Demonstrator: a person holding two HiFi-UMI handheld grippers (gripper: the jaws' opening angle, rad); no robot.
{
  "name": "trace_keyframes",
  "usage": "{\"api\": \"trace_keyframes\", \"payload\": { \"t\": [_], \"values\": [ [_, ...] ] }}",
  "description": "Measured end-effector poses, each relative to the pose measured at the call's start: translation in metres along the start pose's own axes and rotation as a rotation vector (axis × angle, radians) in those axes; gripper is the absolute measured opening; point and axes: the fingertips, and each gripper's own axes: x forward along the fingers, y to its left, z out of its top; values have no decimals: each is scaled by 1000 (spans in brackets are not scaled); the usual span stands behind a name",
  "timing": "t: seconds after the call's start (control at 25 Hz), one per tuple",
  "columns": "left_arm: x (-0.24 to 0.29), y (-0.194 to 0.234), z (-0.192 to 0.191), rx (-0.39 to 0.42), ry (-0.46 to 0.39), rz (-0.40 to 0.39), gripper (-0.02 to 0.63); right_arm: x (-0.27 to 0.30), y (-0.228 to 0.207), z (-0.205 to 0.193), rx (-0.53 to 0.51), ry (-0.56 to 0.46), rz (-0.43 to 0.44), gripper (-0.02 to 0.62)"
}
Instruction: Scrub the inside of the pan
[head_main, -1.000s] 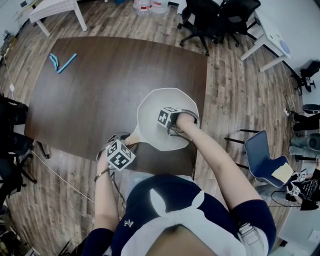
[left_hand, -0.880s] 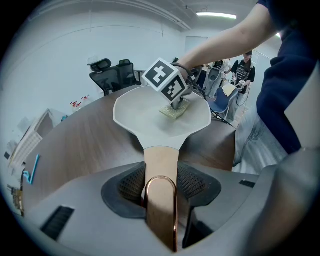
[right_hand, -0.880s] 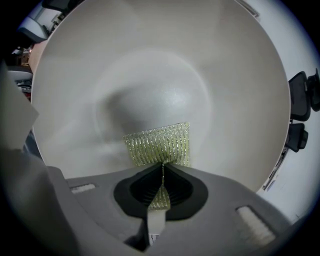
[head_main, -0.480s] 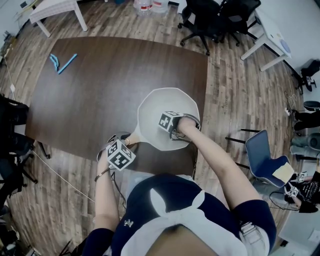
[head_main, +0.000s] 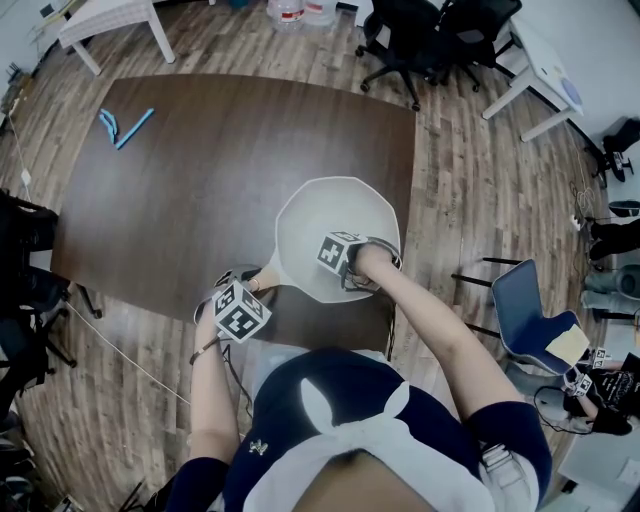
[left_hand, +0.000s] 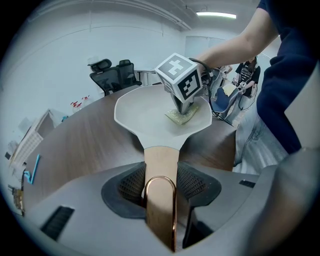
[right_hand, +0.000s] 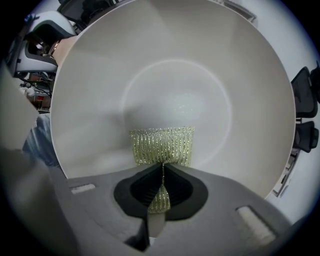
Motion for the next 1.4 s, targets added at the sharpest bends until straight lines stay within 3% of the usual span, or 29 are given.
{"api": "trace_keyframes", "payload": {
  "t": [0.36, 0.8, 1.12, 1.4],
  "values": [
    [-2, 0, -1, 0, 0, 1, 193, -11, 24, 13, 36, -123, 39, 9],
    [0, 1, 3, -6, 11, 3, 193, -18, 28, 19, 29, -236, -42, 9],
    [-1, 0, 1, -6, 9, 5, 193, -21, 41, 33, -78, -252, -176, 9],
    [-1, 3, 1, -9, 7, 4, 193, -27, 43, 53, -10, -328, -119, 9]
  ]
}}
